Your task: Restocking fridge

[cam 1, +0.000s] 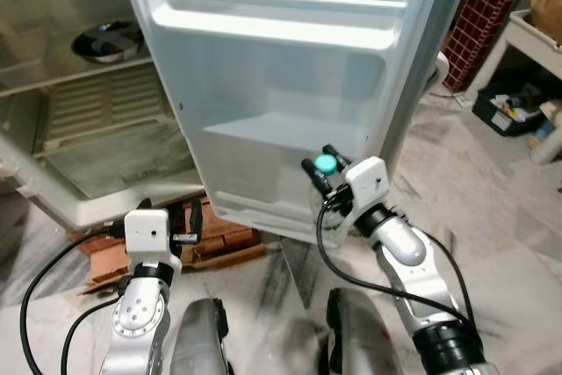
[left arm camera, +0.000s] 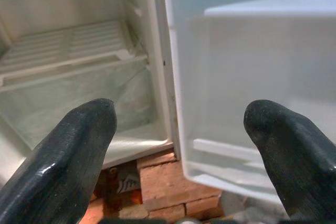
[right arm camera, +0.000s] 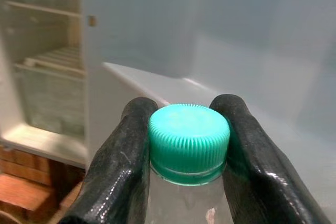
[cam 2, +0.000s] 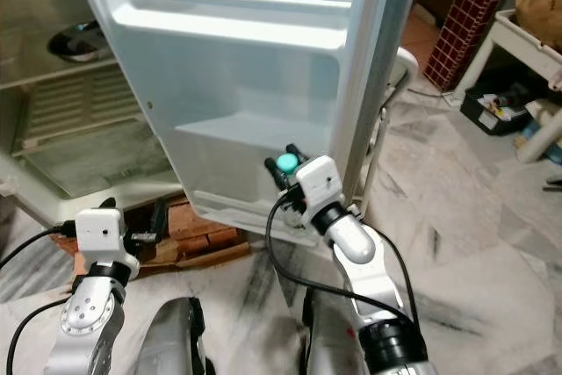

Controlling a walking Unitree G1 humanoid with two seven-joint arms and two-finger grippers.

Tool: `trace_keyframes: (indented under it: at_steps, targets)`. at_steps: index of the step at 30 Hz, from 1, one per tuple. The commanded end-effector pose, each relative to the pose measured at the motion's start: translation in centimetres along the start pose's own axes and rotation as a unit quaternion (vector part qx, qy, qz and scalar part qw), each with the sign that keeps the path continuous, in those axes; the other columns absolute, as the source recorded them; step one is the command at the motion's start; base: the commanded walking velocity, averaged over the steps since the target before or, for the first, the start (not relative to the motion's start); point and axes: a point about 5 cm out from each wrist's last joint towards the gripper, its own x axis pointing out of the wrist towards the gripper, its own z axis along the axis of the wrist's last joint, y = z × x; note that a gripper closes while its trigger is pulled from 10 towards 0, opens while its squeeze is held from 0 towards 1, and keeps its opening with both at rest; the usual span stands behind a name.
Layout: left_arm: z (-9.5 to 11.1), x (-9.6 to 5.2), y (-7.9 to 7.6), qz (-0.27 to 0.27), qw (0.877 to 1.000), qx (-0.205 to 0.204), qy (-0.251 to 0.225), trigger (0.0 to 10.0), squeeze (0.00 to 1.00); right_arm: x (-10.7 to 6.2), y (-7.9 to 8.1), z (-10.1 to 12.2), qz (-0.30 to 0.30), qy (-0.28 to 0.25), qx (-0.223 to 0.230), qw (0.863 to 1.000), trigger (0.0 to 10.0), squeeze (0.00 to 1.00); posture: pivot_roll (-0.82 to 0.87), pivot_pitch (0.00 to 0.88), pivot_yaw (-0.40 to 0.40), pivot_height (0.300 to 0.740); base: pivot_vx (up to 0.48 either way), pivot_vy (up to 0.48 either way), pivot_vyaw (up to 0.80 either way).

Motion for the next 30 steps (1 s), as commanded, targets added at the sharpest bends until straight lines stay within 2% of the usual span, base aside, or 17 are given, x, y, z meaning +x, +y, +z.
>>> trace_keyframes:
  at_steps: [1, 10, 15, 16, 20, 23, 26, 28, 30]
  targets:
    - [-0.2, -0.2, 0.6, 0.007, 1.0, 0.008, 0.009, 10.0, 0.0, 0.3, 0.2, 0.7, 0.009, -0.021, -0.002, 1.0, 10.0, 0.0, -0.02, 0.093, 0.058, 0.558, 0.0, 0.0, 0.0]
    - [0.1, -0.9, 0.6, 0.009, 1.0, 0.014, 0.014, 10.0, 0.0, 1.2, 0.8, 1.3, 0.009, -0.029, -0.009, 1.0, 10.0, 0.0, -0.02, 0.164, 0.064, 0.558, 0.0, 0.0, 0.0]
    - [0.5, -1.5, 1.4, 0.017, 0.999, 0.023, 0.02, 10.0, 0.0, 2.7, 1.2, 1.7, -0.001, -0.043, -0.027, 0.999, 10.0, 0.0, 0.01, 0.246, 0.071, 0.558, 0.0, 0.0, 0.0]
    - [0.8, -1.7, 1.8, 0.016, 0.999, 0.029, 0.021, 10.0, 0.0, 3.6, 1.5, 1.7, -0.002, -0.048, -0.043, 0.998, 10.0, 0.0, 0.03, 0.272, 0.072, 0.558, 0.0, 0.0, 0.0]
    - [1.5, -2.1, 2.0, 0.015, 0.999, 0.034, 0.018, 10.0, 0.0, 4.7, 1.6, 1.8, -0.002, -0.054, -0.072, 0.996, 10.0, 0.0, 0.07, 0.318, 0.067, 0.558, 0.0, 0.0, 0.0]
    - [2.5, -2.8, 2.0, 0.018, 0.999, 0.035, 0.013, 10.0, 0.0, 6.1, 1.7, 2.7, -0.003, -0.077, -0.123, 0.989, 10.0, 0.0, 0.09, 0.354, 0.063, 0.558, 0.0, 0.0, 0.0]
    - [3.0, -3.3, 1.7, 0.018, 0.999, 0.034, 0.009, 10.0, 0.0, 6.7, 1.9, 3.2, 0.0, -0.091, -0.158, 0.983, 10.0, 0.0, 0.11, 0.372, 0.054, 0.558, 0.0, 0.0, 0.0]
    - [3.3, -3.6, 1.3, 0.016, 0.999, 0.035, 0.006, 10.0, 0.0, 7.1, 2.4, 3.1, 0.019, -0.097, -0.209, 0.973, 10.0, 0.0, 0.12, 0.379, 0.051, 0.558, 0.0, 0.0, 0.0]
    - [3.4, -3.8, 1.2, 0.015, 0.999, 0.036, 0.006, 10.0, 0.0, 7.2, 2.6, 3.0, 0.027, -0.097, -0.226, 0.969, 10.0, 0.0, 0.13, 0.384, 0.049, 0.558, 0.0, 0.0, 0.0]
